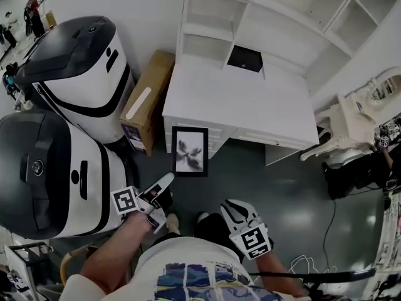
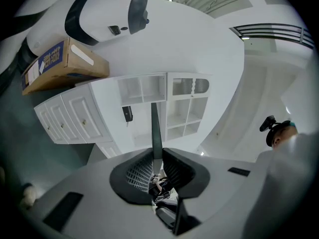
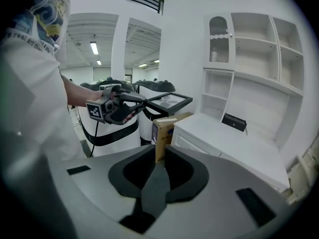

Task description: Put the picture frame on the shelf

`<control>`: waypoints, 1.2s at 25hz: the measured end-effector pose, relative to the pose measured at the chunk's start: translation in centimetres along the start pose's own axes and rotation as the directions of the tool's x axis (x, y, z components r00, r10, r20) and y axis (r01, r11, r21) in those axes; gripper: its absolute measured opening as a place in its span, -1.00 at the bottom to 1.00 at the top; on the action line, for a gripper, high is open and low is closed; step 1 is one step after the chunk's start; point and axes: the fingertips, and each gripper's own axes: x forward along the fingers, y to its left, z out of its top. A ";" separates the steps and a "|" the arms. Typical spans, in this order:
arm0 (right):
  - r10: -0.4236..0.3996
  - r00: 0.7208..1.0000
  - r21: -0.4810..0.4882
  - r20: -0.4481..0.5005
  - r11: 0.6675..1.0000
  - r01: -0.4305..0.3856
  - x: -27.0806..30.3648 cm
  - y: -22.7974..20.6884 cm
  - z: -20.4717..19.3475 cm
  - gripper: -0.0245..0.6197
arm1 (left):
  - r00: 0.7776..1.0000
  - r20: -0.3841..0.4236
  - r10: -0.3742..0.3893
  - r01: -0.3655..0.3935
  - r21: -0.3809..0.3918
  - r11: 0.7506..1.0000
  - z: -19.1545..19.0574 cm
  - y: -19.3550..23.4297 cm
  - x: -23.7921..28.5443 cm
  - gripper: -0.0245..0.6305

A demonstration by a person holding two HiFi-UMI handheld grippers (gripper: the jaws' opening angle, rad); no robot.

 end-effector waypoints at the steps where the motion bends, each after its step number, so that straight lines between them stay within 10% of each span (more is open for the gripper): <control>1: -0.005 1.000 0.003 -0.006 1.000 0.005 0.4 -0.8 -0.1 -0.72 | 1.000 0.002 0.005 -0.005 0.000 1.000 0.7 0.5 0.7 -0.71; 20: 0.045 0.997 0.032 0.058 0.998 -0.047 8.2 -23.5 2.2 -0.70 | 0.991 0.104 0.088 -0.092 0.035 0.995 13.7 6.2 19.3 -0.71; 30: -0.006 1.000 0.098 -0.003 0.995 0.006 11.0 -28.5 2.8 -0.70 | 0.984 0.137 0.117 -0.121 0.025 0.992 22.1 11.5 27.4 -0.71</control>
